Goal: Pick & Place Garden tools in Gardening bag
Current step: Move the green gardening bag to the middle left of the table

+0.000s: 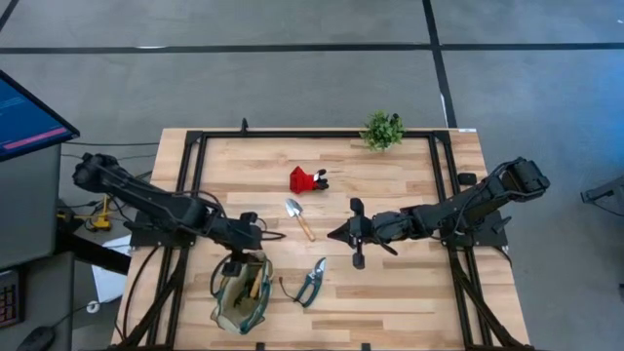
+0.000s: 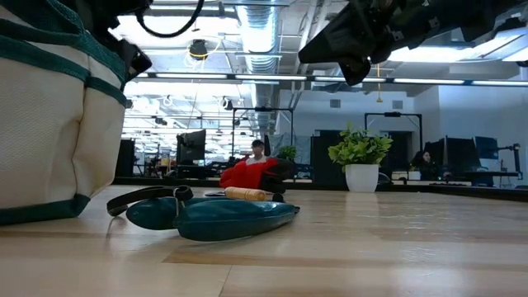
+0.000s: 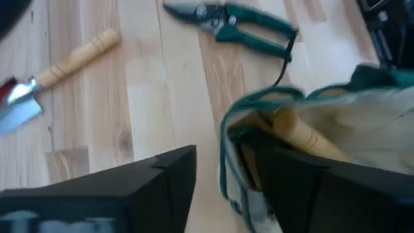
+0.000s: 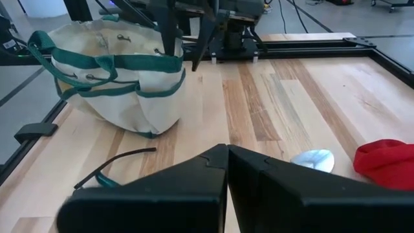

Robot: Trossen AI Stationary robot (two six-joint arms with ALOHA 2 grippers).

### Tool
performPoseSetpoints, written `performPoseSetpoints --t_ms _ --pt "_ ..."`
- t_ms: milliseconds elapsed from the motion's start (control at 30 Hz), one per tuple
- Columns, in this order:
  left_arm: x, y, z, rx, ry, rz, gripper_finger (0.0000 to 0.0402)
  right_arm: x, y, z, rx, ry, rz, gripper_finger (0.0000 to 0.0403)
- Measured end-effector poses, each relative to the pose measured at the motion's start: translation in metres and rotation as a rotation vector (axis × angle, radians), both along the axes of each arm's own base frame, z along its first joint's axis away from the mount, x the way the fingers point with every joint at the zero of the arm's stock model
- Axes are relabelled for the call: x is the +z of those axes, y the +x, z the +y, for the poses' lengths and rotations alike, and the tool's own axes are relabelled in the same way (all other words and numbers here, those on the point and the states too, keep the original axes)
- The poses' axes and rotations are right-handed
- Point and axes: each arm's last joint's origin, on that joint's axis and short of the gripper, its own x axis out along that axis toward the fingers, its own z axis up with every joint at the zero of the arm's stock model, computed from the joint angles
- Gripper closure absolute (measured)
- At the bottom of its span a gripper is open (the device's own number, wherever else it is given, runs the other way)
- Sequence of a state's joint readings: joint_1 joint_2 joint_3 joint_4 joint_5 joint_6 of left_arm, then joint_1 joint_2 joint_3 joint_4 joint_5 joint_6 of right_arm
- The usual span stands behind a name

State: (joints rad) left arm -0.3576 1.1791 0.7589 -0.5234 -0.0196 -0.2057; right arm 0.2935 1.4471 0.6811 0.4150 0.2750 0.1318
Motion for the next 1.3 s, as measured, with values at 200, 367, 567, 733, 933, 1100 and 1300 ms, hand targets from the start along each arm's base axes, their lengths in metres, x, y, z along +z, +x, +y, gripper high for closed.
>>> performPoseSetpoints --t_ms 200,367,567,733,933,1100,1300 --pt "-0.003 0.002 -0.001 0.01 -0.004 0.008 0.0335 -0.001 0.0 0.0 0.001 -0.002 0.006 0.0403" --pt "0.0 0.002 0.003 0.077 0.032 -0.017 0.0395 -0.001 0.0 0.0 0.001 -0.004 0.012 0.0403" --pt "0.0 -0.001 0.021 0.192 0.175 -0.008 0.0401 -0.001 -0.001 0.0 0.001 -0.004 0.014 0.0403" --pt "0.0 0.002 0.049 0.372 0.332 -0.017 0.0401 -0.001 -0.001 0.0 0.001 -0.004 0.014 0.0403" --pt "0.005 0.003 0.089 0.558 0.441 -0.022 0.0401 -0.001 -0.001 0.0 0.0 -0.004 0.014 0.0403" --pt "0.005 0.0 0.119 0.658 0.474 0.016 0.0401 -0.001 -0.001 0.0 0.0 -0.004 0.014 0.0403" --pt "0.005 -0.006 0.144 0.748 0.435 0.044 0.0402 -0.001 0.0 0.0 0.001 -0.004 0.014 0.0403"
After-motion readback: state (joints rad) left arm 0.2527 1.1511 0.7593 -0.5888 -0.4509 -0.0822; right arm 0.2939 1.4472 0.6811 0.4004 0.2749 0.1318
